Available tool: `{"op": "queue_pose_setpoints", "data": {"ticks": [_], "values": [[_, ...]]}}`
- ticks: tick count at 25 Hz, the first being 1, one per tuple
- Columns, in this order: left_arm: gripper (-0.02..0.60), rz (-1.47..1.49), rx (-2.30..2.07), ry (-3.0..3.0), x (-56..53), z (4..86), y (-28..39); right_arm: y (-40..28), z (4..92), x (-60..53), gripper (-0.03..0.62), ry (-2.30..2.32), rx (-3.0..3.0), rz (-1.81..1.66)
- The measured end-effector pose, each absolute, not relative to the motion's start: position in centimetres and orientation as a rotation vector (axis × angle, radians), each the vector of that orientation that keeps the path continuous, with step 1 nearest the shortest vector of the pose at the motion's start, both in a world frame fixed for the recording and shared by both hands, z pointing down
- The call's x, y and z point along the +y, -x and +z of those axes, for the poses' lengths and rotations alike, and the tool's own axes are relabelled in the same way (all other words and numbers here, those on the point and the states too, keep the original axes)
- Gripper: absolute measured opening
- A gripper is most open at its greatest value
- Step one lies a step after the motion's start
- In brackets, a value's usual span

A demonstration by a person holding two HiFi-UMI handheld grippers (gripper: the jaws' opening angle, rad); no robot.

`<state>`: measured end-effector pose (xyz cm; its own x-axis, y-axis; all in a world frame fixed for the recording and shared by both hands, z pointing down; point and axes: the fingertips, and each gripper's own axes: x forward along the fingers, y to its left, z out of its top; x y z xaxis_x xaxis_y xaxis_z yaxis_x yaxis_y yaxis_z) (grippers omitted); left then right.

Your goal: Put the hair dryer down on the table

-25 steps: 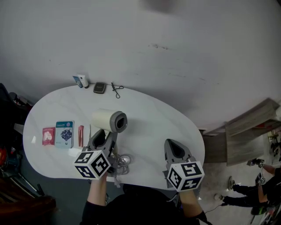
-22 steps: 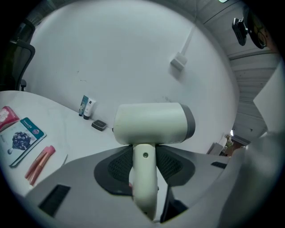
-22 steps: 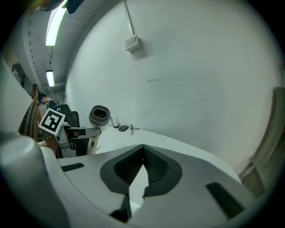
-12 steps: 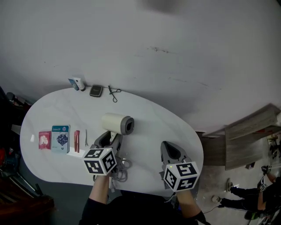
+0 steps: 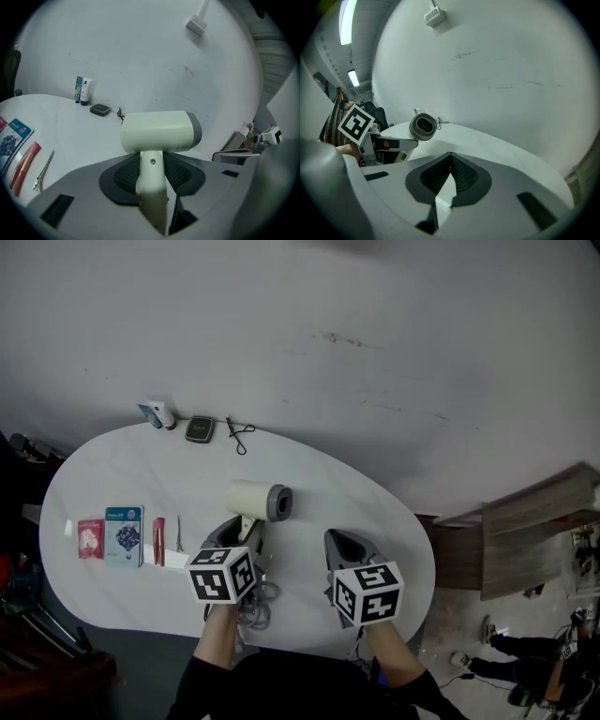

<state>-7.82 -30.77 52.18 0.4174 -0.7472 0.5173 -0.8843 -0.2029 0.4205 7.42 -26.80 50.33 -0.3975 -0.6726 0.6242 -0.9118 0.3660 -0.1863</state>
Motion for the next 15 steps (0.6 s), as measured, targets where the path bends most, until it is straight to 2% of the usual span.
{"op": "queue_pose_setpoints", "data": {"ticks": [15], "values": [[0.170,0.408,-1.382,-1.973,-31.9,54.8,6.6,-5.3,53.4,-30.0,0.002,-1.280,-2.164,0.753]]}}
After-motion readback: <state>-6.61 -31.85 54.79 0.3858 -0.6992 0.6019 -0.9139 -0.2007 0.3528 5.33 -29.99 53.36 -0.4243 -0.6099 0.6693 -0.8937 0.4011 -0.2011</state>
